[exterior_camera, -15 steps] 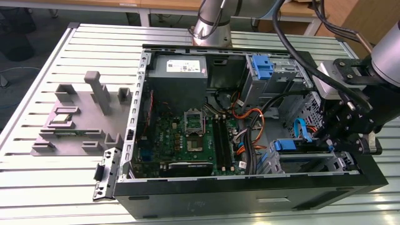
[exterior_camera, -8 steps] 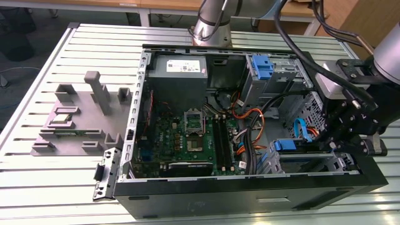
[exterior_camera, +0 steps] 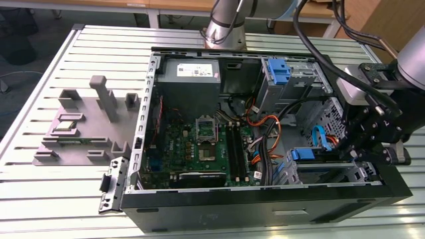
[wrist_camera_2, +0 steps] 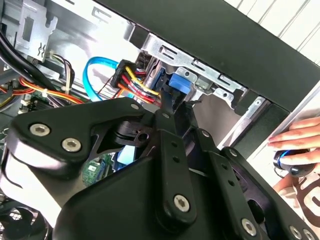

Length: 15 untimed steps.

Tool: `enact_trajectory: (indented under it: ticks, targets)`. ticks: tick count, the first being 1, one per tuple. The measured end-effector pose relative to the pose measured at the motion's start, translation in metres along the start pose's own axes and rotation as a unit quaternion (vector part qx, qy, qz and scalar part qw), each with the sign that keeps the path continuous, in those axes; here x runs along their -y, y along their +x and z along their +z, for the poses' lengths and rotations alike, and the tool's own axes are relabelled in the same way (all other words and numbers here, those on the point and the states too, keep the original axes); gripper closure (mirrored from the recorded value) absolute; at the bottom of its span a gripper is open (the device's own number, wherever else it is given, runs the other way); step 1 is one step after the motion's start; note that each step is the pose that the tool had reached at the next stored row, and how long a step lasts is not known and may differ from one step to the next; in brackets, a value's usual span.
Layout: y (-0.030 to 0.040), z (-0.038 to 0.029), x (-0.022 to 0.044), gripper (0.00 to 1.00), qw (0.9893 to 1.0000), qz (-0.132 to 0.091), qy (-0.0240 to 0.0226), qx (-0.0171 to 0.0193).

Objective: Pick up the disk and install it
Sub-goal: 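Insert the second disk wire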

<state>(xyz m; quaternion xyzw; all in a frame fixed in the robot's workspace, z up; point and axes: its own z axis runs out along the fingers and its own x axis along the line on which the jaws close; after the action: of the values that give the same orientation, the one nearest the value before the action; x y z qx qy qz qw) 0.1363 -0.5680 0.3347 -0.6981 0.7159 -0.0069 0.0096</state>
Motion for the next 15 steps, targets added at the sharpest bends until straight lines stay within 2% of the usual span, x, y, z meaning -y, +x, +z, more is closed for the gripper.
enact_trajectory:
  ticks: [3,12,14,15]
  targets:
    - [-0.0003,0.0002,0.0001,0.75,1.0000,0.000,-0.0001,0.0018]
    - [-0.0004,0.0002,0.0002,0.75,1.0000,0.000,-0.0001,0.0018]
    - [-0.0004,0.0001,0.0002,0.76,1.0000,0.000,-0.0001,0.0017]
    - [-0.0004,0.0002,0.0002,0.83,1.0000,0.000,-0.0001,0.0017]
